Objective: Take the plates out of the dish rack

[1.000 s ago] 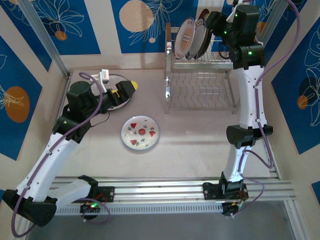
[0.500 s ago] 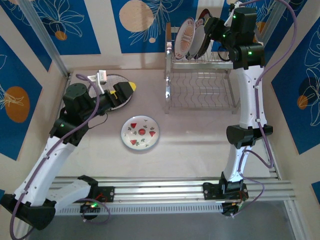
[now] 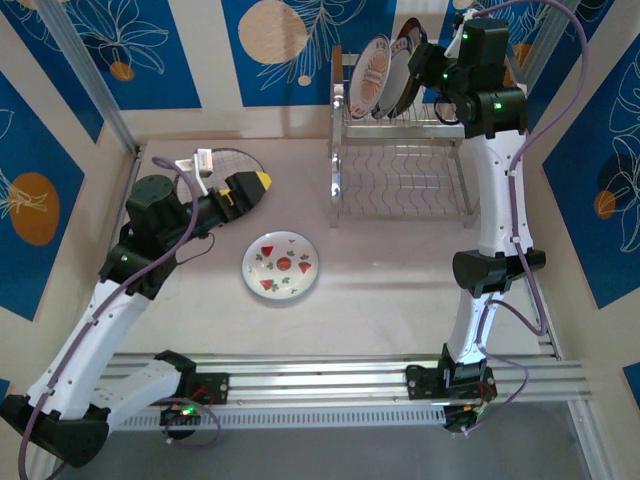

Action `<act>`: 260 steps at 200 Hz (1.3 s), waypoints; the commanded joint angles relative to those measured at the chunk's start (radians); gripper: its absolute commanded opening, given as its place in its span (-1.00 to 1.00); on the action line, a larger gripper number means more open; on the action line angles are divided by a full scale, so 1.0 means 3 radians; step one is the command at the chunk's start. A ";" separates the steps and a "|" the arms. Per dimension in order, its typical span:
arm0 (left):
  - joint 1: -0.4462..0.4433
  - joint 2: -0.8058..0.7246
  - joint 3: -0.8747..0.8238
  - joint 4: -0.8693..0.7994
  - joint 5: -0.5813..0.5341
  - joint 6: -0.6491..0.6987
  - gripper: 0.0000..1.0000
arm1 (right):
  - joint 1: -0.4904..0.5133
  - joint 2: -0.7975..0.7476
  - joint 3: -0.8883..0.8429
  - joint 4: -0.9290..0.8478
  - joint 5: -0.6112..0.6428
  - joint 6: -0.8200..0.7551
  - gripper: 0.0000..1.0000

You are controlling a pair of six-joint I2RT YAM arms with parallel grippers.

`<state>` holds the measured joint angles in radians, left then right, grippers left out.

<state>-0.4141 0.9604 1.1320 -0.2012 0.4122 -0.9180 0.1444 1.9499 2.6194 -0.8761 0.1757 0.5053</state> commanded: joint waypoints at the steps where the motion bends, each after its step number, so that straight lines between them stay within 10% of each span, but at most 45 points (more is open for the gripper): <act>1: 0.0051 -0.0088 -0.0028 0.0129 0.0078 -0.0040 0.99 | -0.0004 -0.0078 -0.0061 -0.0052 0.0052 -0.0062 -0.35; 204: 0.0082 -0.0106 -0.0066 0.0154 0.0101 -0.0069 0.99 | 0.0061 0.0099 -0.0003 0.0020 0.0113 -0.0149 -0.19; 260: 0.0101 -0.0113 -0.0071 0.0143 0.0106 -0.0073 0.99 | 0.0139 0.0072 0.0028 0.0096 0.0287 -0.0254 -0.66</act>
<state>-0.4000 0.9321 1.1168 -0.1932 0.4194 -0.9360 0.1696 1.9617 2.6122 -0.8696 0.2565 0.4339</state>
